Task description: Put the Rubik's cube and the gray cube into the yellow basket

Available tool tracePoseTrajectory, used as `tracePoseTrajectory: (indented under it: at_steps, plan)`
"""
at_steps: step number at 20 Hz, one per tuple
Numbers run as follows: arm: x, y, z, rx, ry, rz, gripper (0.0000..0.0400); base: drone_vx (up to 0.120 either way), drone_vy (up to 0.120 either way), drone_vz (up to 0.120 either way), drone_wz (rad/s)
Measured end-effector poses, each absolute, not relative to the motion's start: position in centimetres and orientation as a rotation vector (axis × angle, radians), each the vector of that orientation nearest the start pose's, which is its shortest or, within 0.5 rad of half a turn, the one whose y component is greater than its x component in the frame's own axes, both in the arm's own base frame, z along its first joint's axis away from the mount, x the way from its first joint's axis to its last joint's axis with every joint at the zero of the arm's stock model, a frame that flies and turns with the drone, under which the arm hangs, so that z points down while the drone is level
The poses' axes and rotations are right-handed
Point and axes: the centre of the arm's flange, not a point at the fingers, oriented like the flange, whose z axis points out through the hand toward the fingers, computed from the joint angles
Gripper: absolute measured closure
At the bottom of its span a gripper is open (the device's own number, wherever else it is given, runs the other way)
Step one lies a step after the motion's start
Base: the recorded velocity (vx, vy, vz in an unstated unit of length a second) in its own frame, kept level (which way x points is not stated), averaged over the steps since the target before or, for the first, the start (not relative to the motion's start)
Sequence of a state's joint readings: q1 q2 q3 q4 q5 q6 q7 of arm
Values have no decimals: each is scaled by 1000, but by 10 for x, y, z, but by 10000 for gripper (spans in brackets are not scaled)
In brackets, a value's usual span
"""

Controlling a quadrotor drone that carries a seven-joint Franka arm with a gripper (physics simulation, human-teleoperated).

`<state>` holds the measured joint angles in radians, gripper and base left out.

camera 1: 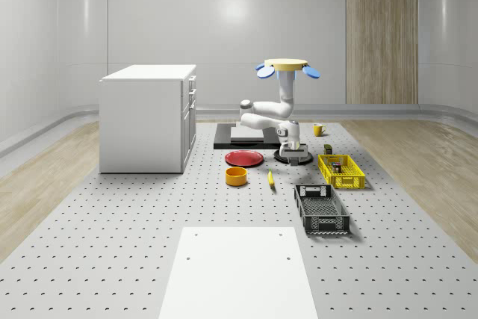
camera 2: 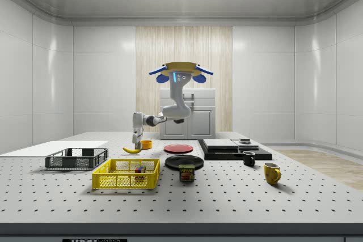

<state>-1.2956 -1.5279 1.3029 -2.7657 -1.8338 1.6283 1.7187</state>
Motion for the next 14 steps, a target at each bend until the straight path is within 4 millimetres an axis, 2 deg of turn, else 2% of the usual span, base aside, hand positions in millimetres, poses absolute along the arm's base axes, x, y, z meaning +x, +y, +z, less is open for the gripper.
tracePoseTrajectory:
  at_steps: [4, 6, 14]
  plan:
    - [335, -6, 515, 1, -2, 786, 150, 0, 0, 120, 0]
    - [335, -6, 514, 1, -2, 786, 150, 0, 0, 40, 0]
    - [335, -6, 513, 1, -2, 786, 150, 0, 120, 0, 0]
